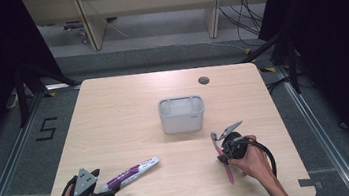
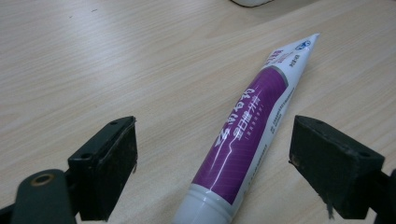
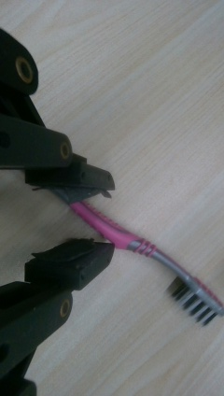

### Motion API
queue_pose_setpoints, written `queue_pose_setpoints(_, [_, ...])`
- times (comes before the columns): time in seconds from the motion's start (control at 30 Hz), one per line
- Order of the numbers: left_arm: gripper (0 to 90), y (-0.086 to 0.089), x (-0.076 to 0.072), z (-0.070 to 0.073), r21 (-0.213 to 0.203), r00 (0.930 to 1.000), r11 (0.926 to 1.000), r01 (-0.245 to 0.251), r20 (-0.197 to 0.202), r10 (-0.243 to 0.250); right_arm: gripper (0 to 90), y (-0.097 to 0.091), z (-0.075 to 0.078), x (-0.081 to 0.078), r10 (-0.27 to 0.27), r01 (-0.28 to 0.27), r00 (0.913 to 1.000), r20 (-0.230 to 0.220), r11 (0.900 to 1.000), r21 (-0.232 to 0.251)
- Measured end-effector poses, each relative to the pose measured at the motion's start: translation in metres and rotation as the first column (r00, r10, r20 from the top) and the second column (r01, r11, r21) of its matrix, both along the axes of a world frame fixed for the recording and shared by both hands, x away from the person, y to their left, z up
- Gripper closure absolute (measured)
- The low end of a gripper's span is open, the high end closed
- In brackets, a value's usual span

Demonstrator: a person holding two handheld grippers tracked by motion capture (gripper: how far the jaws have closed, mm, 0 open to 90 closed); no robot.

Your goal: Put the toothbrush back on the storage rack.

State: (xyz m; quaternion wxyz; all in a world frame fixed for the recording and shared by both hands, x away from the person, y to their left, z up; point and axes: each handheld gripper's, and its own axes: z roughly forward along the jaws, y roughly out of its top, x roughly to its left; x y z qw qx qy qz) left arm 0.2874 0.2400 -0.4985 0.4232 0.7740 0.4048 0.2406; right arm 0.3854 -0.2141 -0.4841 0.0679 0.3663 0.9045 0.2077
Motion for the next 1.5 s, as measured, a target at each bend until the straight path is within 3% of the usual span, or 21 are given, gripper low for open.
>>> queue_pose_setpoints(0.07, [14.9, 0.000, 0.000, 0.000, 0.006, 1.0000, 1.0000, -0.002, -0.003, 0.002, 68.1, 0.001, 0.001, -0.001, -0.020, 0.020, 0.9997, -0.012, 0.9996, -0.019])
queue_pose_setpoints(0.13, [14.9, 0.000, 0.000, 0.000, 0.008, 1.0000, 1.0000, 0.002, -0.003, -0.002, 72.0, 0.001, 0.001, 0.000, 0.028, -0.028, 0.9996, -0.005, 0.9991, -0.031])
queue_pose_setpoints(0.33, [14.9, 0.000, 0.000, 0.000, 0.007, 1.0000, 1.0000, -0.001, -0.004, 0.001, 78.8, 0.003, 0.003, 0.001, 0.062, -0.064, 0.9976, -0.032, 0.9962, -0.060])
queue_pose_setpoints(0.37, [14.9, 0.000, 0.000, 0.000, 0.008, 1.0000, 1.0000, -0.003, -0.003, 0.003, 80.5, 0.005, 0.004, 0.000, 0.055, -0.059, 0.9966, -0.061, 0.9957, -0.071])
queue_pose_setpoints(0.4, [14.9, 0.000, 0.000, 0.000, 0.009, 1.0000, 1.0000, -0.003, -0.005, 0.003, 81.5, 0.005, 0.004, 0.002, 0.082, -0.087, 0.9951, -0.056, 0.9930, -0.081])
queue_pose_setpoints(0.5, [14.9, 0.000, 0.000, 0.000, 0.011, 1.0000, 0.9999, 0.002, -0.004, -0.002, 82.0, 0.007, 0.005, 0.001, 0.075, -0.083, 0.9942, -0.077, 0.9914, -0.102])
queue_pose_setpoints(0.63, [14.9, -0.001, 0.000, -0.001, 0.011, 1.0000, 0.9999, 0.002, -0.006, -0.002, 82.3, 0.011, 0.007, 0.004, 0.117, -0.129, 0.9895, -0.085, 0.9797, -0.154])
queue_pose_setpoints(0.73, [14.9, -0.001, 0.000, 0.000, 0.012, 1.0000, 0.9999, 0.003, -0.004, -0.003, 82.3, 0.015, 0.009, 0.007, 0.163, -0.180, 0.9822, -0.094, 0.9601, -0.214])
queue_pose_setpoints(0.87, [14.9, 0.000, -0.001, 0.000, 0.019, 0.9999, 0.9998, -0.008, -0.006, 0.009, 82.4, 0.020, 0.009, 0.007, 0.150, -0.175, 0.9811, -0.123, 0.9559, -0.236])
queue_pose_setpoints(1.03, [15.0, -0.001, -0.001, 0.000, 0.014, 1.0000, 0.9999, -0.008, -0.002, 0.008, 83.2, 0.022, 0.010, 0.006, 0.197, -0.228, 0.9711, -0.135, 0.9339, -0.276])
queue_pose_setpoints(1.1, [14.9, -0.001, -0.002, 0.000, 0.015, 0.9999, 0.9998, -0.014, -0.008, 0.014, 83.5, 0.023, 0.010, 0.003, 0.175, -0.206, 0.9759, -0.130, 0.9343, -0.291])
queue_pose_setpoints(1.13, [14.9, -0.001, -0.001, 0.000, 0.013, 1.0000, 0.9999, -0.008, -0.003, 0.008, 83.6, 0.022, 0.009, 0.003, 0.189, -0.213, 0.9760, -0.108, 0.9336, -0.288])
queue_pose_setpoints(1.2, [15.0, -0.001, -0.002, 0.000, 0.013, 0.9999, 0.9998, -0.014, -0.007, 0.014, 83.7, 0.021, 0.013, 0.003, 0.190, -0.216, 0.9754, -0.112, 0.9275, -0.305])
queue_pose_setpoints(1.23, [15.0, -0.001, -0.001, 0.000, 0.013, 0.9999, 0.9998, -0.013, -0.004, 0.013, 83.8, 0.020, 0.015, 0.002, 0.184, -0.205, 0.9782, -0.095, 0.9307, -0.303])
queue_pose_setpoints(1.27, [15.0, 0.000, -0.001, 0.001, 0.021, 0.9999, 0.9997, -0.014, -0.005, 0.014, 83.8, 0.019, 0.017, 0.002, 0.203, -0.221, 0.9750, -0.090, 0.9314, -0.289])
queue_pose_setpoints(1.3, [15.0, 0.000, -0.001, 0.000, 0.014, 1.0000, 0.9998, -0.010, 0.000, 0.010, 83.8, 0.018, 0.020, 0.001, 0.185, -0.200, 0.9794, -0.081, 0.9418, -0.270])
queue_pose_setpoints(1.4, [15.0, -0.001, -0.002, 0.000, 0.007, 0.9998, 0.9998, -0.021, -0.005, 0.021, 83.8, 0.013, 0.028, -0.002, 0.199, -0.201, 0.9795, -0.034, 0.9483, -0.246])
queue_pose_setpoints(1.5, [15.0, -0.001, -0.002, 0.000, 0.009, 0.9998, 0.9998, -0.020, -0.001, 0.020, 83.8, 0.009, 0.037, -0.004, 0.176, -0.173, 0.9844, -0.002, 0.9632, -0.206])
